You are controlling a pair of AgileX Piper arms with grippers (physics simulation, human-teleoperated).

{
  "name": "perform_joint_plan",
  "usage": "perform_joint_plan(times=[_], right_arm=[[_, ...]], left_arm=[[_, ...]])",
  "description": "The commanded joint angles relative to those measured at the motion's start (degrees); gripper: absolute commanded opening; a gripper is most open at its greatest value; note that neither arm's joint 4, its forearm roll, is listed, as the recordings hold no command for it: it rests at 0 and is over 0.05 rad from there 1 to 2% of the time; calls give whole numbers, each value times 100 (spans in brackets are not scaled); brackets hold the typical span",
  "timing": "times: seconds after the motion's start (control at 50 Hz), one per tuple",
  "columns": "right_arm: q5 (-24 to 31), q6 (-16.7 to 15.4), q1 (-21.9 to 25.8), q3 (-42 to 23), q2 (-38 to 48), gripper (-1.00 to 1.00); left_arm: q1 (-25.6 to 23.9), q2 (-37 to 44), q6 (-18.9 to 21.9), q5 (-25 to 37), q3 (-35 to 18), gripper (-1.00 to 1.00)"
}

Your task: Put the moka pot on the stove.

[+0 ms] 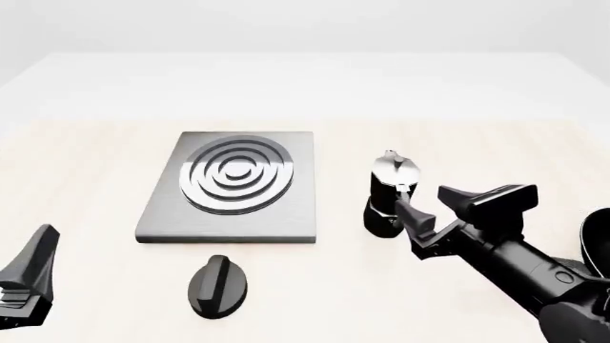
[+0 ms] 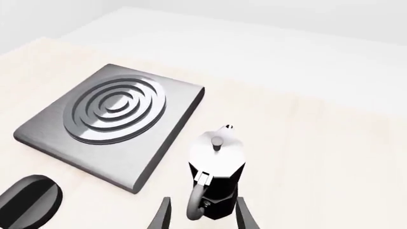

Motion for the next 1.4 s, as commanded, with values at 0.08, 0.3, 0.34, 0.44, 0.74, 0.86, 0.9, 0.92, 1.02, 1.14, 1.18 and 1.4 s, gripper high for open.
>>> perform_joint_plan(times=[0.08,0.3,0.34,0.44,0.74,0.86,0.9,0.92,1.02,1.14,1.18,1.4], right_arm=[[-286,61,38,18,318,100],[-493,97,55,18,544,100],[-548,105,54,18,612,100],[-697,129,50,30,779,100],[-953,182,65,40,1079,100],[-986,196,70,-7,1163,100],[-1287,248,39,-32,1580,100],[-1303,250,38,-27,1595,100],[-1339,265,51,-35,1646,100],[-1376,281,59,-31,1686,100],[-1378,285,57,-38,1698,100],[-1429,314,76,-64,1799,100]], left_arm=[[0,0,0,0,0,100],[0,0,0,0,0,100],[0,0,0,0,0,100],[0,0,0,0,0,100],[0,0,0,0,0,100],[0,0,0,0,0,100],[0,0,0,0,0,100],[0,0,0,0,0,100],[0,0,0,0,0,100],[0,0,0,0,0,100],[0,0,0,0,0,100],[0,0,0,0,0,100]])
